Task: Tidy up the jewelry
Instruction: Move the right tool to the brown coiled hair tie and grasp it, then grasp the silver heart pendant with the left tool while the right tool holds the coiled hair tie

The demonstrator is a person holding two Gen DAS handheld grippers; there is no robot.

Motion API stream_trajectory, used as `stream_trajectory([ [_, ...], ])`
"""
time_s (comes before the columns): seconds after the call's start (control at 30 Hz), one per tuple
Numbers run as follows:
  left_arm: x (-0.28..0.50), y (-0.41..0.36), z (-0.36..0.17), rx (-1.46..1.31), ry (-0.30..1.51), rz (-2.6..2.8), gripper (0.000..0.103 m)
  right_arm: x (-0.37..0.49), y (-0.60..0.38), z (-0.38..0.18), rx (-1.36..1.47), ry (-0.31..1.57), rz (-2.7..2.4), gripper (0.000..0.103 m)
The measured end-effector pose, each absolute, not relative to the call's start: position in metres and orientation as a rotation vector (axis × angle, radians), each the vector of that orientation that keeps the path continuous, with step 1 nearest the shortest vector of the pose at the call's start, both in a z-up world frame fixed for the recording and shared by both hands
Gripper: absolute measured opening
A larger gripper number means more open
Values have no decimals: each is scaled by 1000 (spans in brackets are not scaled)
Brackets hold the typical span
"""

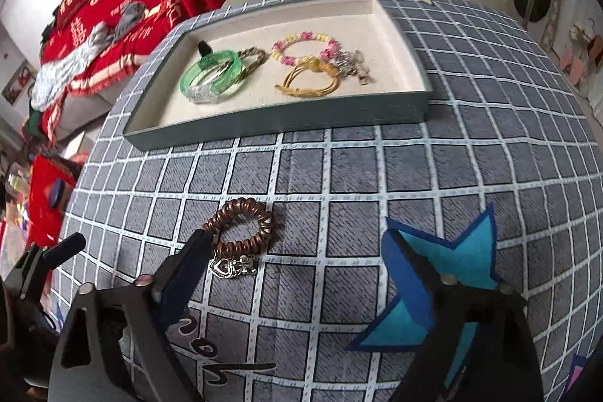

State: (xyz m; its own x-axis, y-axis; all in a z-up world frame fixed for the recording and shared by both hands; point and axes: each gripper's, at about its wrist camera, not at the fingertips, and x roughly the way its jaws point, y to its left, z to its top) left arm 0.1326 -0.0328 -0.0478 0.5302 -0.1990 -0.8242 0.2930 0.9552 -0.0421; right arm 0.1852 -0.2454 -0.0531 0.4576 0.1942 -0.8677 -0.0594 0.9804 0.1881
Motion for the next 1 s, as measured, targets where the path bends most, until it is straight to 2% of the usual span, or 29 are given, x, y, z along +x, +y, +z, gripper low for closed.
stream_trajectory([
  [0.07, 133, -33, -50, 105, 975, -293, 103, 189, -240, -57, 117, 1097, 183, 80],
  [0.4, 138, -39, -59, 111, 1005, -308, 103, 205, -216, -67, -14, 1122, 230, 64],
  [0.5, 141, -40, -63, 102, 1021, -312, 103, 208, -209, -67, -62, 1117, 231, 56],
  [0.57, 143, -42, -64, 102, 1026, -314, 103, 208, -206, -66, -78, 1108, 230, 35],
  [0.67, 145, -47, -65, 104, 1028, -323, 103, 209, -208, -66, -68, 1101, 221, 19],
  [0.73, 148, -50, -64, 106, 1026, -329, 103, 209, -212, -66, -49, 1098, 213, 14],
  [1.0, 159, -79, -63, 124, 1037, -412, 103, 208, -246, -64, 81, 1086, 154, 14],
])
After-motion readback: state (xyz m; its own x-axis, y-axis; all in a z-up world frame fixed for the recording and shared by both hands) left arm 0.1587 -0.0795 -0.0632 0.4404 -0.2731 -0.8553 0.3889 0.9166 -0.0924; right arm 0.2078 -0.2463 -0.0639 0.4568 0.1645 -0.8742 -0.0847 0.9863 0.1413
